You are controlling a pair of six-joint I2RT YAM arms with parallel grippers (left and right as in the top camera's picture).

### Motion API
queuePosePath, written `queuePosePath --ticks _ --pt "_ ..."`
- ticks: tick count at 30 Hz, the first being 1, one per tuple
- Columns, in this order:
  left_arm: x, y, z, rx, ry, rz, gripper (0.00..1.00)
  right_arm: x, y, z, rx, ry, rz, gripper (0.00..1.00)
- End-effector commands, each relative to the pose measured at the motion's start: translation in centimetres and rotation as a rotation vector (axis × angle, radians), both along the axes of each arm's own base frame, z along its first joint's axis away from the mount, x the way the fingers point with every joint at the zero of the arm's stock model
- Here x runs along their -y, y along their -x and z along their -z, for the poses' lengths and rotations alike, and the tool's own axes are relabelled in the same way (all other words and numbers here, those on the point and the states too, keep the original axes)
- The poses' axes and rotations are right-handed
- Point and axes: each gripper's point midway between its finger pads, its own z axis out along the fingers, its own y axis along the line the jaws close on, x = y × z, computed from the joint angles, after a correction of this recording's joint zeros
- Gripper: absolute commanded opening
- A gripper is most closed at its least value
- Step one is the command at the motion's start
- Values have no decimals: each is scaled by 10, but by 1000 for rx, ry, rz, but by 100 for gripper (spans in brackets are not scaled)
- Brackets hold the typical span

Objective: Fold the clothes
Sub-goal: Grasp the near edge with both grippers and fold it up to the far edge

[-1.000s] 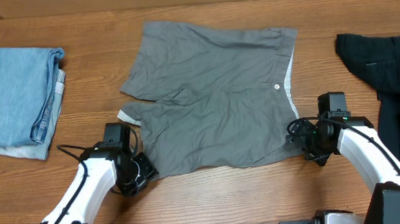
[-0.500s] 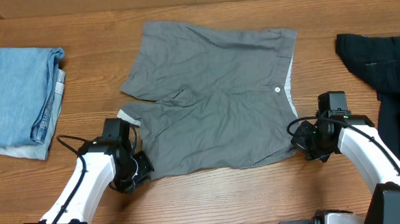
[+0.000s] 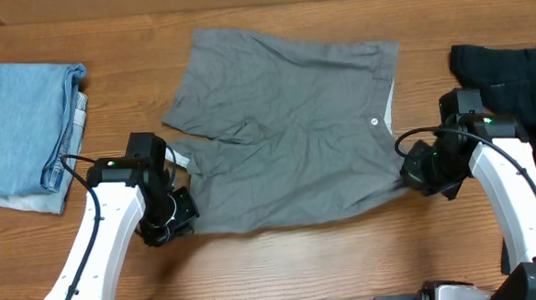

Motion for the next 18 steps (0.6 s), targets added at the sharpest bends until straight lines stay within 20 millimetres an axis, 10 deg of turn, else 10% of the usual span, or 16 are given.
queuePosePath --ticks 1,11,18 --pt "-1 2 -15 32 -4 24 4 1 -1 -17 49 9 -5 4" --pt "-3 66 -56 16 8 -10 4 -9 45 -47 27 -35 -5 4" --pt "-13 -13 -93 211 -70 2 4 -15 11 -64 174 -72 0 4"
